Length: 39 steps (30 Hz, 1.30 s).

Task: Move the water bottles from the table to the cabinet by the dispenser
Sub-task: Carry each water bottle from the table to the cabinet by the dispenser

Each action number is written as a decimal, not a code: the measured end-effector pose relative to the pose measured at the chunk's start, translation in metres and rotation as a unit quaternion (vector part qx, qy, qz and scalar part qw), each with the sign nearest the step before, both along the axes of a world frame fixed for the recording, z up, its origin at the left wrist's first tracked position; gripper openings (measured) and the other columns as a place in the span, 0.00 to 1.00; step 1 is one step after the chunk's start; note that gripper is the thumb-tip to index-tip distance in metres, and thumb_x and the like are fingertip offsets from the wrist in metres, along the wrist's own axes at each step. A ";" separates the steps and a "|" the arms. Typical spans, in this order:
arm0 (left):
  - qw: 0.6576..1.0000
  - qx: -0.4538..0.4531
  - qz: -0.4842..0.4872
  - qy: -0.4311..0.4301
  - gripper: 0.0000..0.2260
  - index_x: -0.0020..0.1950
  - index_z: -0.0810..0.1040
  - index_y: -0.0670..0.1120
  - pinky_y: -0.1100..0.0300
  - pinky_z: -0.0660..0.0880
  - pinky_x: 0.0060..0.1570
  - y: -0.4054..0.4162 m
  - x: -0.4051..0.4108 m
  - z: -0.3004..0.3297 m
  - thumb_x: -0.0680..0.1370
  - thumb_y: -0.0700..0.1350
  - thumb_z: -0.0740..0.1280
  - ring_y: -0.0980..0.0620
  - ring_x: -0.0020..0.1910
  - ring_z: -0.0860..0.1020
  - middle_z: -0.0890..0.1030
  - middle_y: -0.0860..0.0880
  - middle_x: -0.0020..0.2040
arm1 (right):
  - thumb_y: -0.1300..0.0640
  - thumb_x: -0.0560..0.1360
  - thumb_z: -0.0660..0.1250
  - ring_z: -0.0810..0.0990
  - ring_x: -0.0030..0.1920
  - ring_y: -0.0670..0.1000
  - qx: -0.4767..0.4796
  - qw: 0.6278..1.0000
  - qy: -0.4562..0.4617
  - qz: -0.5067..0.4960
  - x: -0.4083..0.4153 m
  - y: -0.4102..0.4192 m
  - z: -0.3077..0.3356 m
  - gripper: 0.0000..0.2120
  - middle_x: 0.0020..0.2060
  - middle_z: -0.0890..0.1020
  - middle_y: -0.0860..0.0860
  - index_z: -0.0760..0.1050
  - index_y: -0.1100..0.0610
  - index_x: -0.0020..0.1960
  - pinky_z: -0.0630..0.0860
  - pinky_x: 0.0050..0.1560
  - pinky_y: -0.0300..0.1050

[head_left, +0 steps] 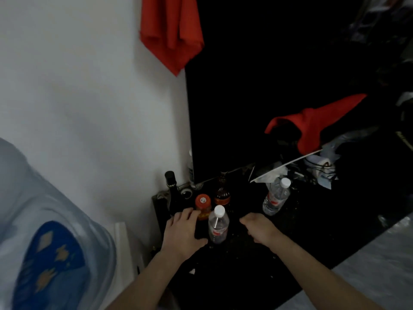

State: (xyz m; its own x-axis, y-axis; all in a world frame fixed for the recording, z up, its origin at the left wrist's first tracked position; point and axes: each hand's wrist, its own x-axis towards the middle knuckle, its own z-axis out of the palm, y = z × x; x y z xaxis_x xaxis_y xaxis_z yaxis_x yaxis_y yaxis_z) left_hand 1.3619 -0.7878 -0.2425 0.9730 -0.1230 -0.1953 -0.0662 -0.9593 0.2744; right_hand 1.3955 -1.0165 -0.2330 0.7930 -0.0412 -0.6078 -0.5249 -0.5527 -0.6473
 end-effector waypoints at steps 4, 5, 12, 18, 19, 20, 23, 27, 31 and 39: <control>0.999 0.030 -0.011 -0.043 0.35 0.78 0.61 0.55 0.51 0.61 0.74 0.008 -0.020 0.034 0.74 0.61 0.69 0.49 0.75 0.63 0.62 0.53 0.77 | 0.48 0.79 0.62 0.76 0.61 0.54 -0.153 0.973 -0.107 0.137 -0.027 0.002 0.026 0.23 0.62 0.74 0.55 0.70 0.56 0.70 0.73 0.57 0.44; 0.998 0.036 -0.014 -0.053 0.34 0.77 0.62 0.55 0.52 0.61 0.74 0.009 -0.025 0.043 0.74 0.61 0.69 0.49 0.75 0.63 0.62 0.53 0.77 | 0.47 0.79 0.62 0.75 0.63 0.55 -0.179 0.964 -0.125 0.153 -0.034 0.003 0.034 0.25 0.65 0.72 0.56 0.67 0.56 0.72 0.74 0.59 0.46; 0.993 0.071 -0.029 -0.095 0.33 0.78 0.61 0.53 0.54 0.60 0.74 0.016 -0.064 0.084 0.75 0.52 0.69 0.49 0.77 0.61 0.60 0.52 0.78 | 0.42 0.77 0.62 0.65 0.72 0.57 -0.288 0.899 -0.255 0.210 -0.079 0.017 0.087 0.32 0.74 0.64 0.53 0.59 0.52 0.77 0.70 0.68 0.57; 0.985 0.065 -0.024 -0.159 0.31 0.76 0.66 0.52 0.51 0.59 0.74 0.022 -0.112 0.110 0.75 0.56 0.68 0.47 0.75 0.65 0.66 0.51 0.77 | 0.40 0.76 0.63 0.54 0.78 0.57 -0.320 0.879 -0.284 0.211 -0.139 0.033 0.115 0.37 0.79 0.55 0.52 0.54 0.50 0.79 0.57 0.75 0.59; 0.984 0.066 -0.022 -0.161 0.30 0.75 0.68 0.52 0.50 0.58 0.74 0.025 -0.122 0.113 0.74 0.57 0.68 0.46 0.75 0.65 0.66 0.50 0.77 | 0.40 0.76 0.63 0.54 0.78 0.57 -0.320 0.878 -0.289 0.206 -0.149 0.036 0.118 0.37 0.79 0.55 0.53 0.54 0.50 0.79 0.57 0.75 0.59; 0.984 0.072 -0.021 -0.160 0.30 0.75 0.69 0.51 0.49 0.56 0.75 0.028 -0.132 0.115 0.74 0.58 0.68 0.45 0.75 0.64 0.65 0.49 0.77 | 0.40 0.76 0.62 0.54 0.78 0.57 -0.321 0.878 -0.292 0.203 -0.159 0.040 0.121 0.36 0.79 0.55 0.53 0.55 0.50 0.79 0.57 0.75 0.59; 0.982 0.085 -0.022 -0.165 0.29 0.72 0.71 0.51 0.48 0.52 0.75 0.036 -0.162 0.121 0.73 0.59 0.68 0.44 0.76 0.62 0.64 0.48 0.78 | 0.40 0.76 0.63 0.55 0.78 0.57 -0.320 0.877 -0.298 0.200 -0.189 0.050 0.127 0.36 0.79 0.56 0.53 0.56 0.50 0.79 0.56 0.75 0.59; 0.982 0.118 -0.020 -0.144 0.32 0.75 0.67 0.54 0.47 0.51 0.76 0.046 -0.204 0.129 0.72 0.58 0.69 0.46 0.78 0.59 0.62 0.49 0.79 | 0.43 0.75 0.65 0.59 0.76 0.56 -0.320 0.870 -0.317 0.200 -0.231 0.065 0.133 0.35 0.77 0.60 0.51 0.58 0.50 0.78 0.60 0.73 0.57; 0.983 0.120 -0.014 -0.142 0.32 0.75 0.66 0.55 0.50 0.55 0.75 0.060 -0.237 0.140 0.72 0.49 0.71 0.47 0.76 0.62 0.65 0.51 0.76 | 0.45 0.74 0.67 0.65 0.73 0.56 -0.313 0.868 -0.315 0.222 -0.256 0.075 0.146 0.34 0.75 0.64 0.51 0.60 0.50 0.77 0.67 0.68 0.55; 0.975 0.125 0.072 -0.167 0.26 0.73 0.68 0.54 0.50 0.59 0.73 0.084 -0.282 0.168 0.75 0.46 0.69 0.47 0.72 0.66 0.68 0.51 0.72 | 0.46 0.73 0.68 0.68 0.69 0.56 -0.303 0.845 -0.346 0.274 -0.276 0.106 0.178 0.32 0.72 0.68 0.51 0.63 0.50 0.75 0.70 0.64 0.55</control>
